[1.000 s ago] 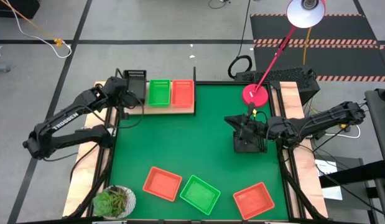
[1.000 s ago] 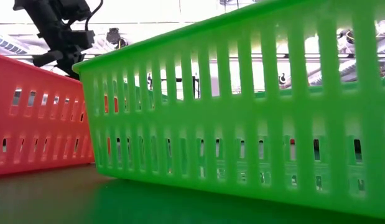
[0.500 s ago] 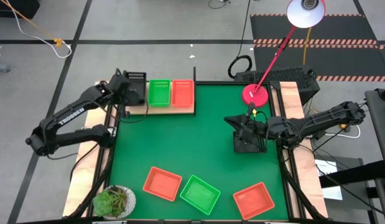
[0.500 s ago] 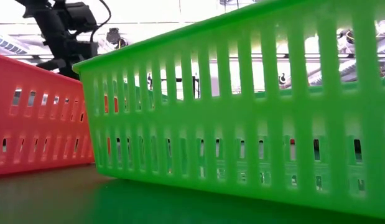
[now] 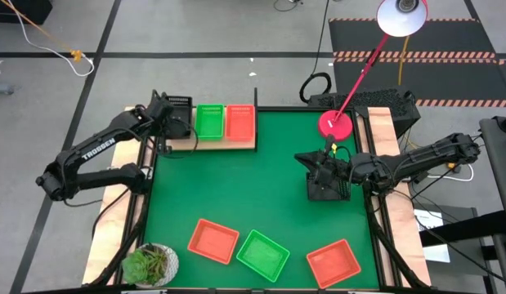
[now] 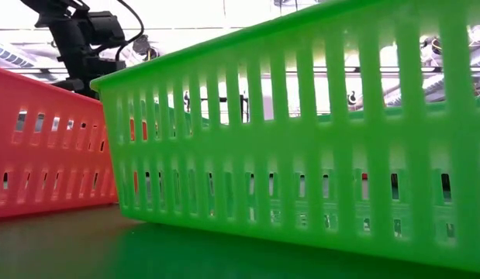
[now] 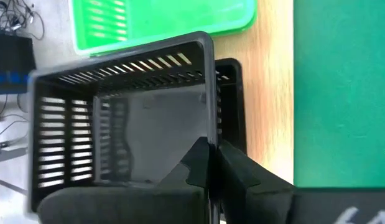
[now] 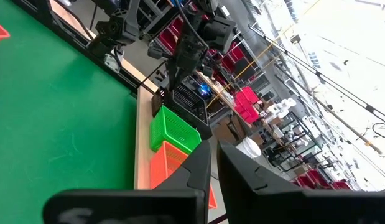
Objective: Stack baskets on shelf by color
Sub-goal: Stack the black bin on top of the black bin on the shelf
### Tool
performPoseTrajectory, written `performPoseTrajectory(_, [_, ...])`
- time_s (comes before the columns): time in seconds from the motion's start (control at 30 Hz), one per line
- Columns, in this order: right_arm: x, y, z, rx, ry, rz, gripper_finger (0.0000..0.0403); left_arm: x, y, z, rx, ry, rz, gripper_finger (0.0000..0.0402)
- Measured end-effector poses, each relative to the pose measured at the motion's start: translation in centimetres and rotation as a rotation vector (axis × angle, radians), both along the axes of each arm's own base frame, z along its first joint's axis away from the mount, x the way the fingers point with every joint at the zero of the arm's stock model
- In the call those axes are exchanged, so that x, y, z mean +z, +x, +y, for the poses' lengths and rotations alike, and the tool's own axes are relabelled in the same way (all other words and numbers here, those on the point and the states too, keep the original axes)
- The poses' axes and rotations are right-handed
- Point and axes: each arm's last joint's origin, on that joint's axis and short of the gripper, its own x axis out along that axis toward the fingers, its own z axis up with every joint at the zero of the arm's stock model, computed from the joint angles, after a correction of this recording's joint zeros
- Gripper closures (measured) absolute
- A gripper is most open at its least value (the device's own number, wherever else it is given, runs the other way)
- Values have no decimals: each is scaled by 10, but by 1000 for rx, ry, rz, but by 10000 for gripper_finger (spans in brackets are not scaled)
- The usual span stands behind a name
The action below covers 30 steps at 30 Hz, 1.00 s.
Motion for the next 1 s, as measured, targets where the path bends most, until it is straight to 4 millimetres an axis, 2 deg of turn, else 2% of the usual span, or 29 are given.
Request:
performPoseTrajectory(0.2, [0,0,0,-1,0,-1,383,-1,-1,-1,4,-10,12,349])
performPoseTrajectory(0.57, [0,0,0,-2,1,-2,383,-1,-3,-1,51,10,41,338])
performPoseTrajectory(0.9, [0,0,0,-1,1,-2,383,-1,-4,0,128,11,38,254])
performPoseTrajectory(1.0, [0,0,0,-1,0,0,383,-2,-5,-1,155,7,48,240])
